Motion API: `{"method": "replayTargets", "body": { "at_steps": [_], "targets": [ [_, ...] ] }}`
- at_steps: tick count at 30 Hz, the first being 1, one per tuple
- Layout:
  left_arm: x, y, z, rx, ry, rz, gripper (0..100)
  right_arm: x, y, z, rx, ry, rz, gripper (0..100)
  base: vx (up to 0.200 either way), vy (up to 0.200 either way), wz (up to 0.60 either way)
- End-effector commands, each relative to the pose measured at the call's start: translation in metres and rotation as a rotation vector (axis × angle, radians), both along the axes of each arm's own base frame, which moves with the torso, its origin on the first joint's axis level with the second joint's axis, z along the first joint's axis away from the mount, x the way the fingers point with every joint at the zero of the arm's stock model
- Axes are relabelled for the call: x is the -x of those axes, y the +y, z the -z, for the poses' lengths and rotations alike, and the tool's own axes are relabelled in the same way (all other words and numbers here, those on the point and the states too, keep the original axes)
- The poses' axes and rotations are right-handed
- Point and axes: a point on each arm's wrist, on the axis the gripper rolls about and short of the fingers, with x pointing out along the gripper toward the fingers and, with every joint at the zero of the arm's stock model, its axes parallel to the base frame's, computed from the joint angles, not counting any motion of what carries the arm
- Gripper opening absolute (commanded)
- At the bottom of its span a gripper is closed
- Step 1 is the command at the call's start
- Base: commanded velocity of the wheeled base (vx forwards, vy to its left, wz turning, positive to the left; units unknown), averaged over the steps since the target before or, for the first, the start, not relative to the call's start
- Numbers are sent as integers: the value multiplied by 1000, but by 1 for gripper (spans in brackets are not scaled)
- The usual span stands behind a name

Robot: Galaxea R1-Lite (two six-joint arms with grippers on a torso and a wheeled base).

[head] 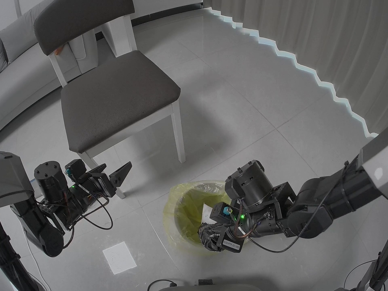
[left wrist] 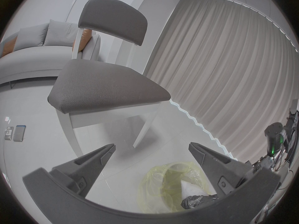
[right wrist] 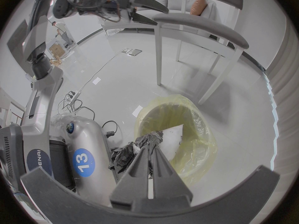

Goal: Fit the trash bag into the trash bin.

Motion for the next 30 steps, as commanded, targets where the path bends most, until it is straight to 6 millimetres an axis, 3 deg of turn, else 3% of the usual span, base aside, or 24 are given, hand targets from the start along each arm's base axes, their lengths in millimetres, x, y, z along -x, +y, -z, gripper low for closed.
{"method": "replayTargets", "body": {
  "at_steps": [1,5,6,8,11,16,23,30],
  "targets": [
    [-2,-1,0,3,-13,2,100,14,-3,-21,-41,-38,-24,0,0,0,0],
    [-1,-3,0,3,-11,8,100,-8,-4,-26,-60,-58,22,0,0,0,0],
    [0,-2,1,2,-8,5,100,-26,-7,-16,-54,-46,56,0,0,0,0],
    [1,-1,0,1,-7,-3,100,-43,-8,-3,-50,-19,76,0,0,0,0],
    [2,1,-2,3,-15,-8,100,-54,-12,16,-27,18,93,0,0,0,0],
    [2,1,-3,3,-17,-6,100,-63,-14,44,19,69,114,0,0,0,0],
    [0,1,0,3,-6,-5,100,-55,-8,62,62,111,68,0,0,0,0],
    [1,1,1,16,3,-7,100,-82,1,79,50,95,90,0,0,0,0]
  ]
}}
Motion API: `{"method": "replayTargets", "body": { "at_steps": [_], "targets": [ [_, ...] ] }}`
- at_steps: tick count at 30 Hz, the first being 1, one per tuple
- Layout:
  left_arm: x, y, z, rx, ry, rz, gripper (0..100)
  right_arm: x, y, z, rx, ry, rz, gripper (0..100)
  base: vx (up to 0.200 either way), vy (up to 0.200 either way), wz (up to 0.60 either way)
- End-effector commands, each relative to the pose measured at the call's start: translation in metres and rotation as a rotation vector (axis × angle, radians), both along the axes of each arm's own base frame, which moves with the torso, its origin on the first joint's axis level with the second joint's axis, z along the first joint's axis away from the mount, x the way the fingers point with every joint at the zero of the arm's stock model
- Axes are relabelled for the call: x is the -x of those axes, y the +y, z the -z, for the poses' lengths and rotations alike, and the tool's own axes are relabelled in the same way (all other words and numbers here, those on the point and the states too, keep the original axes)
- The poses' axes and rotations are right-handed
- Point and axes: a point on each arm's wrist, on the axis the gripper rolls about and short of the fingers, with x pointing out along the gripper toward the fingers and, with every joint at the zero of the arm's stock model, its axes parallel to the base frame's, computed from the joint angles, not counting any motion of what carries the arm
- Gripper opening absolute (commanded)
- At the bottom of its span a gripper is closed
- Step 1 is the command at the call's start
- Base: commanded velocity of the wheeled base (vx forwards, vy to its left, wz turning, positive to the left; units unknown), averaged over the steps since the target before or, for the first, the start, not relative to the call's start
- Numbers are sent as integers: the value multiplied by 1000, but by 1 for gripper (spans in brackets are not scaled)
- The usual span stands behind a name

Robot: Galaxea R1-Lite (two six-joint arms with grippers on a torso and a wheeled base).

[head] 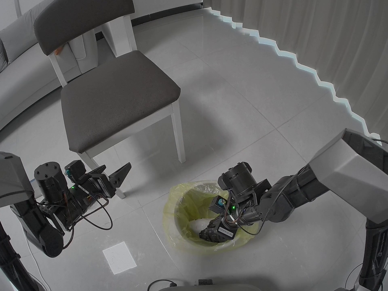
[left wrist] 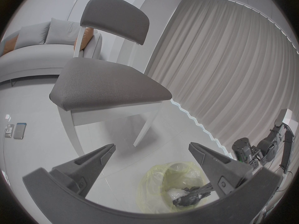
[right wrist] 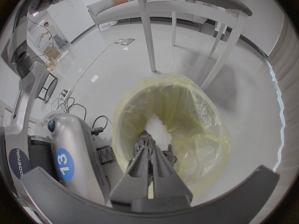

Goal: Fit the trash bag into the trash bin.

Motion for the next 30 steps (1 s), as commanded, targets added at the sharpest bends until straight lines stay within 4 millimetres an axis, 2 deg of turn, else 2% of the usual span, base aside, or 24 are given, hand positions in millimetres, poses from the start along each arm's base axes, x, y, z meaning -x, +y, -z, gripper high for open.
{"method": "replayTargets", "body": {
  "at_steps": [1,5,6,11,16,22,24,26,27,28,30],
  "targets": [
    [0,1,-1,9,-11,-3,100,-21,3,26,17,16,21,0,0,0,0],
    [0,3,-1,14,-9,-10,100,-31,1,29,7,10,44,0,0,0,0],
    [0,3,0,13,-6,-10,100,-32,0,27,1,6,51,100,0,0,0],
    [-1,0,3,9,7,-4,100,-31,-5,18,-17,-17,61,100,0,0,0],
    [-1,-8,16,-5,57,18,100,-26,-17,-17,-61,-71,83,100,0,0,0],
    [-1,-14,30,-19,111,38,100,-14,-51,-59,-109,-132,157,100,0,0,0],
    [-1,-17,28,-20,101,27,100,9,-74,-95,-174,-197,202,100,0,0,0],
    [2,-16,15,-9,51,18,100,35,-91,-128,-261,-265,246,100,0,0,0],
    [3,-15,13,-7,45,17,100,37,-92,-130,-264,-268,253,100,0,0,0],
    [13,-11,-5,5,-17,20,100,57,-110,-154,-322,-334,327,100,0,0,0],
    [28,-1,-24,2,-86,21,100,77,-134,-174,-363,-417,454,100,0,0,0]
  ]
}}
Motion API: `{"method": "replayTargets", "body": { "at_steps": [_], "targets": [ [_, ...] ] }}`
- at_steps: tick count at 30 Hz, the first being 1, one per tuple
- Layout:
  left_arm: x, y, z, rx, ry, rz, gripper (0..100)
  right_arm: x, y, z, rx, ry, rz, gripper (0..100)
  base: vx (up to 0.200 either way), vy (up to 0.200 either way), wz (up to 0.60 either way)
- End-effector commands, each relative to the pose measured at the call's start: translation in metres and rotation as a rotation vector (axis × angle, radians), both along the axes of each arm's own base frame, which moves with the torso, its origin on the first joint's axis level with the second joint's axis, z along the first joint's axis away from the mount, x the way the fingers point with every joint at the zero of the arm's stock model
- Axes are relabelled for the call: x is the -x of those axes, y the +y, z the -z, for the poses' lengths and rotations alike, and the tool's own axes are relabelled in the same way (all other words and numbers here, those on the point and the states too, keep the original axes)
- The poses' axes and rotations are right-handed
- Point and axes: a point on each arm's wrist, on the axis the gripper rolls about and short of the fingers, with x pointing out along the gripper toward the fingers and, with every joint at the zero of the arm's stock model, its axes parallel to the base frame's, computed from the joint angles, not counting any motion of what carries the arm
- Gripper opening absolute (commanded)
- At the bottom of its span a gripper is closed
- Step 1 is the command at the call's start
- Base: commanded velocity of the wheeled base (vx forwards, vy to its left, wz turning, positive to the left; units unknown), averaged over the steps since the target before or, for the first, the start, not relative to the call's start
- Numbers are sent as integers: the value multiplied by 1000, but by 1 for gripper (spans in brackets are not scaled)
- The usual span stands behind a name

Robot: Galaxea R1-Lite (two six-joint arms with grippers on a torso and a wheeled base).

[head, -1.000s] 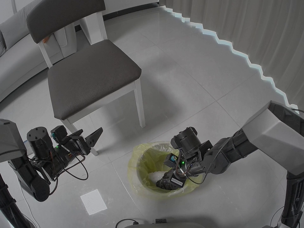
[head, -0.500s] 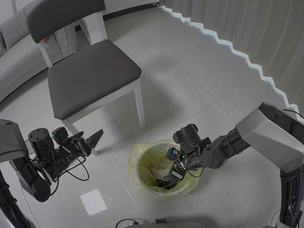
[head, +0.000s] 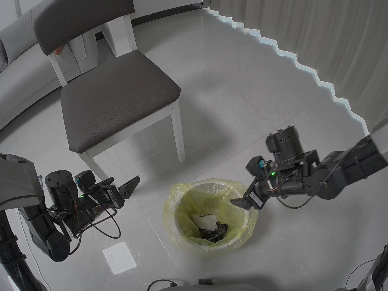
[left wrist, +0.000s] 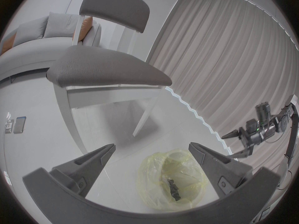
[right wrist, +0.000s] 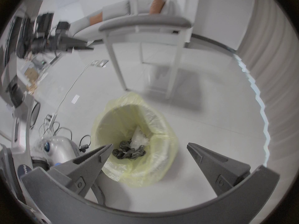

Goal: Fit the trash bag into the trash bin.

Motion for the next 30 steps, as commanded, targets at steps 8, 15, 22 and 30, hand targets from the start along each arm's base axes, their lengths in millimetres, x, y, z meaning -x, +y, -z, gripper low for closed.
{"method": "replayTargets", "body": {
  "at_steps": [8,15,22,30],
  "targets": [
    [71,42,-83,0,-312,-64,100,161,-151,-112,-345,-486,525,100,0,0,0],
    [113,50,-98,-12,-372,-91,100,257,-186,-117,-398,-698,635,100,0,0,0],
    [170,56,-101,-46,-456,-101,100,348,-199,-64,-438,-731,654,100,0,0,0],
    [238,63,-86,-80,-421,-99,100,359,-204,-46,-526,-719,906,100,0,0,0]
  ]
}}
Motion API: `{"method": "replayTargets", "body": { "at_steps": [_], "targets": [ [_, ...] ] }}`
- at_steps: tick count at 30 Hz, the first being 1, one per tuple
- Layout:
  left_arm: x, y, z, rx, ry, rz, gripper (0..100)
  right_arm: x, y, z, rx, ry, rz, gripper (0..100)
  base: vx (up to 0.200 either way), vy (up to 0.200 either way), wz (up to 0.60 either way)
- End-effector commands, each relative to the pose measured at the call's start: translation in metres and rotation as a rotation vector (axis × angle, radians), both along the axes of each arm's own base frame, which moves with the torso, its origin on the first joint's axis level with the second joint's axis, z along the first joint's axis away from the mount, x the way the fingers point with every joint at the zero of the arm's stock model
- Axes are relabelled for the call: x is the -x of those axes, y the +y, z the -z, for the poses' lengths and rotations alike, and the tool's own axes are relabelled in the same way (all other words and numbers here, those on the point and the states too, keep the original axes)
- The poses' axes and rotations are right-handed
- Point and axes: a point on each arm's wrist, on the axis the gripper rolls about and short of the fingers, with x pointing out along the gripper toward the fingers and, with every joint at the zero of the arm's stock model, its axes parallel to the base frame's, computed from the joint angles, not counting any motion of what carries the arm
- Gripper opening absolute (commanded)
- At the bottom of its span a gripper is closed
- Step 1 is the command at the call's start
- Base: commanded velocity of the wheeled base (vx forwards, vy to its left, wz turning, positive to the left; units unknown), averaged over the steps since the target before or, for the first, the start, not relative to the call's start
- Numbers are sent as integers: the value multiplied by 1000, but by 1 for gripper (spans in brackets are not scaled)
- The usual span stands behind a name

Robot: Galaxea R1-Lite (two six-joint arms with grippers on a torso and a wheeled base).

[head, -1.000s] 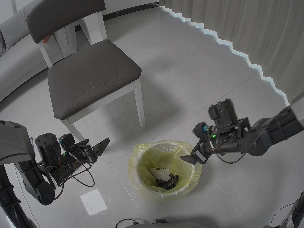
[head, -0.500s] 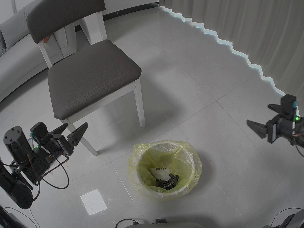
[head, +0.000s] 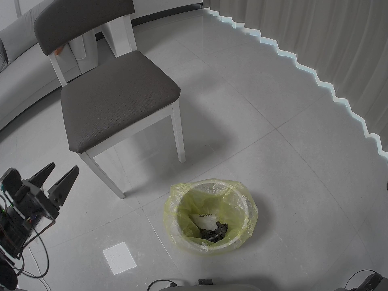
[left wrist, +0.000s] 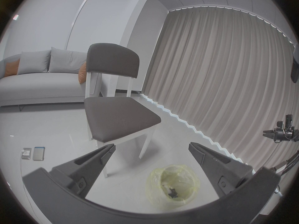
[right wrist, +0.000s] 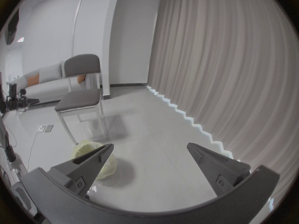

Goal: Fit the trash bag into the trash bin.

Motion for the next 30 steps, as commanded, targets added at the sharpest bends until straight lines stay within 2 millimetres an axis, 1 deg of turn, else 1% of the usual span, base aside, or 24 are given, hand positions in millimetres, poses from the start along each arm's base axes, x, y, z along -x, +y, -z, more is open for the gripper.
{"method": "replayTargets", "body": {
  "at_steps": [1,3,5,8,9,11,13,14,15,16,17,18,19,21,22,23,24,25,26,27,28,30],
  "targets": [
    [118,14,8,-36,-136,-30,100,74,-15,59,-167,-123,257,100,0,0,0],
    [135,16,11,-38,-116,-28,100,75,-16,57,-149,-130,307,100,0,0,0],
    [149,17,12,-42,-105,-26,100,77,-17,53,-84,-138,349,100,0,0,0],
    [164,19,17,-43,-100,-29,100,82,-16,45,-39,-144,377,100,0,0,0],
    [167,19,19,-42,-111,-34,100,84,-15,44,-29,-133,407,100,0,0,0],
    [165,19,23,-43,-101,-62,100,87,-11,45,9,-83,447,100,0,0,0],
    [164,18,24,-40,-105,-75,100,87,-9,49,31,-61,408,100,0,0,0],
    [163,18,28,-42,-99,-86,100,88,-8,55,31,-56,337,100,0,0,0],
    [163,18,28,-42,-99,-86,100,88,-8,55,31,-56,337,100,0,0,0],
    [159,18,38,-62,-78,-91,100,90,-7,72,-15,-74,269,100,0,0,0],
    [158,18,41,-79,-75,-94,100,90,-6,77,-41,-75,258,100,0,0,0],
    [155,18,49,-132,-78,-102,100,85,-5,87,-134,-53,249,100,0,0,0],
    [152,17,57,-168,-71,-114,100,80,-5,94,-183,-33,241,100,0,0,0],
    [149,17,69,-201,-73,-160,100,74,-5,104,-213,-8,229,100,0,0,0],
    [149,17,71,-206,-72,-168,100,73,-5,105,-217,-8,228,100,0,0,0],
    [154,17,76,-197,-91,-191,100,66,-5,112,-231,-30,215,100,0,0,0],
    [154,17,80,-209,-58,-205,100,61,-4,116,-242,-53,208,100,0,0,0],
    [154,17,83,-201,-23,-215,100,56,-4,123,-246,-75,190,100,0,0,0],
    [154,18,83,-199,-25,-239,100,50,-3,131,-242,-100,161,100,0,0,0],
    [154,18,83,-199,-25,-239,100,50,-3,131,-242,-100,161,100,0,0,0],
    [154,19,81,-198,-33,-284,100,46,-2,130,-230,-184,83,100,0,0,0],
    [154,19,81,-197,-32,-297,100,46,-2,133,-221,-157,66,100,0,0,0]
  ]
}}
